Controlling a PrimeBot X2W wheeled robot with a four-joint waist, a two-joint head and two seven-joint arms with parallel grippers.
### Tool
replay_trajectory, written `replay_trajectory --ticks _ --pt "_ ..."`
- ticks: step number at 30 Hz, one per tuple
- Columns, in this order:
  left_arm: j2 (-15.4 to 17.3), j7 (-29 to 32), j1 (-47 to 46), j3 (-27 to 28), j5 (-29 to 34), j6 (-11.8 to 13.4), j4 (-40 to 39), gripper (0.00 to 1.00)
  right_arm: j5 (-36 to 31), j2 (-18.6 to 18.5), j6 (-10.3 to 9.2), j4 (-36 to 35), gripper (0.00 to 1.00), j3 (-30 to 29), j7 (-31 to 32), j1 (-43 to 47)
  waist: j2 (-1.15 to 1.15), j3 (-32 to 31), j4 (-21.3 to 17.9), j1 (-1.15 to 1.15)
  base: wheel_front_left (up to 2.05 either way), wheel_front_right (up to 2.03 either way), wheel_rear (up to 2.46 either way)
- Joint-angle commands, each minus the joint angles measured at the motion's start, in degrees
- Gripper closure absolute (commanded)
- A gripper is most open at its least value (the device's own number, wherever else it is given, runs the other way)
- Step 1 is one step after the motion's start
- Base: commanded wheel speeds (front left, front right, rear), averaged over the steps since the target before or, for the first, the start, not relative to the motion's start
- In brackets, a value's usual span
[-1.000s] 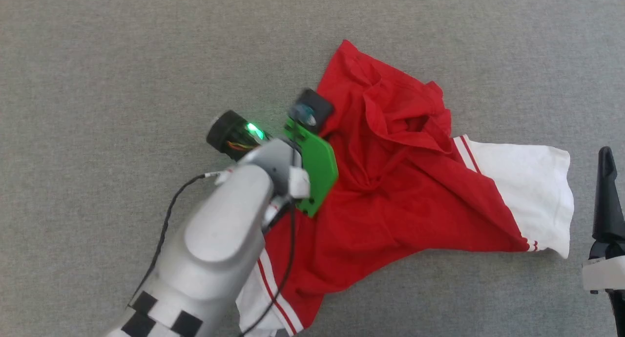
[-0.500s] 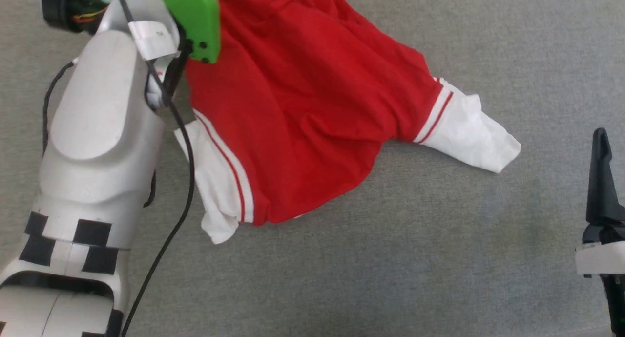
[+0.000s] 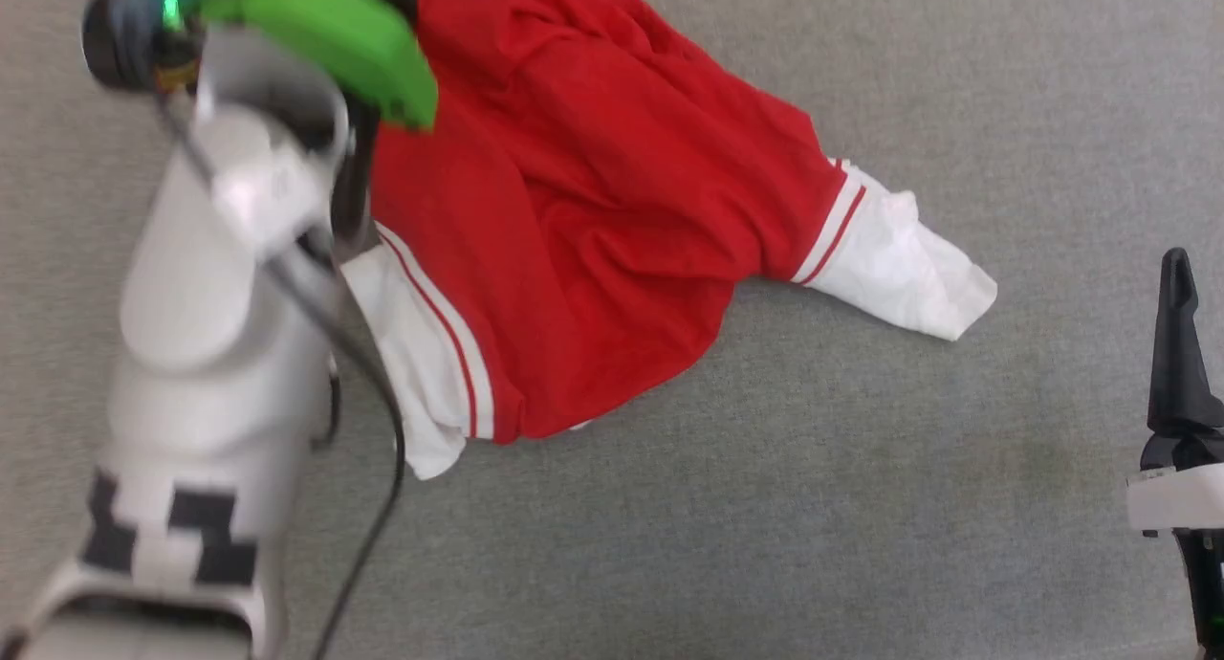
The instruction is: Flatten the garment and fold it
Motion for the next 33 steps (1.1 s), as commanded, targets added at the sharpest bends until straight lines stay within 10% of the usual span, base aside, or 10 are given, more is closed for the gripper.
replay_trajectory --ticks 1,15,33 --pt "0.09 -1.65 3.99 0.4 -0.38 0.96 -2.5 0.0 -0.52 0.06 -0.08 -0.01 0.0 -0.29 0.28 0.43 0.0 -5.59 3.92 0.0 0.0 0.0 0.0" --pt "-4.86 -9.13 51.01 -0.7 -0.51 15.39 -30.48 0.0 0.11 0.06 -0.08 -1.35 0.0 -0.43 2.6 6.14 0.0 -13.45 9.48 0.0 0.0 0.0 0.0" --pt "-0.01 15.38 46.0 -10.1 -2.52 8.55 -24.16 0.0 -0.86 0.06 -0.08 -3.26 0.0 0.83 5.01 6.24 0.0 -11.64 9.92 0.0 0.0 0.0 0.0"
